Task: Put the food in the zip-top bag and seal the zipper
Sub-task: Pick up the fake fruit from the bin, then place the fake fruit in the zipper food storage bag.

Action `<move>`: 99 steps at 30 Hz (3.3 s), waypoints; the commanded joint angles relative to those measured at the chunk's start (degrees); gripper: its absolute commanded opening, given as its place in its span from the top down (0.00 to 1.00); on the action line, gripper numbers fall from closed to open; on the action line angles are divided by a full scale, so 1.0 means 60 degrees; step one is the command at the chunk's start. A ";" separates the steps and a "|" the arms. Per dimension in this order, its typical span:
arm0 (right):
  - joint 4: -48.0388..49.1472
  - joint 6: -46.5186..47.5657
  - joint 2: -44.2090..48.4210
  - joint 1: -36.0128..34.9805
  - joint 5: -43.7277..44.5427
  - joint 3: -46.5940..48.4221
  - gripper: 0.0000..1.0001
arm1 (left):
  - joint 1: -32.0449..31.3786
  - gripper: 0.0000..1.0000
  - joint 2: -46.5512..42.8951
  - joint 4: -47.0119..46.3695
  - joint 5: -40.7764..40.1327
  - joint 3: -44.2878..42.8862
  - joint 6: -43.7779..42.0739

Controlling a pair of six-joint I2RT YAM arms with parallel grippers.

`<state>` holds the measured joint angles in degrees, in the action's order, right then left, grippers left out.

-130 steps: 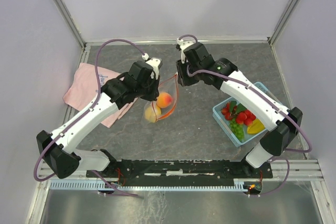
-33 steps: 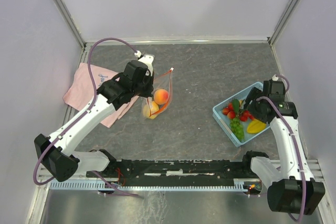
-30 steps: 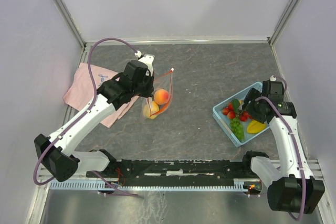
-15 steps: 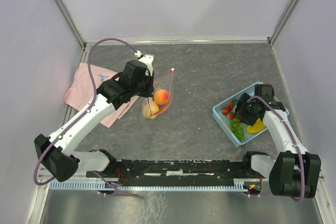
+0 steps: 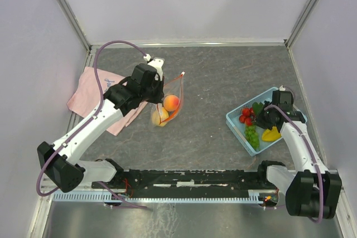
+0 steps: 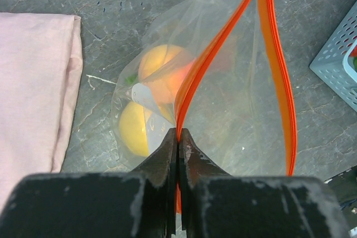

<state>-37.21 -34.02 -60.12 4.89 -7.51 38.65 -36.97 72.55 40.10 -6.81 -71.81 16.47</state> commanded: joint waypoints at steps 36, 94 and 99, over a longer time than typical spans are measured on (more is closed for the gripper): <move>0.0139 0.2802 0.1260 -0.2985 -0.3581 0.4661 0.98 | 0.0053 0.97 0.0111 -0.0340 0.1110 -0.0534 -0.0705; 0.3085 0.4202 -0.1617 -0.6666 -0.2773 0.3698 0.98 | 0.0353 0.97 -0.0505 -0.1043 0.1684 0.0118 -0.0205; 0.2483 0.4142 -0.2210 -0.6721 -0.2781 0.4285 0.98 | 0.0361 0.97 -0.0413 -0.1038 0.2133 0.0074 -0.0319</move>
<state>-21.30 -9.93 -71.70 -35.22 -26.15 59.05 -35.09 71.44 36.29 3.51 -70.85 14.44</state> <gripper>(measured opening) 0.116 0.043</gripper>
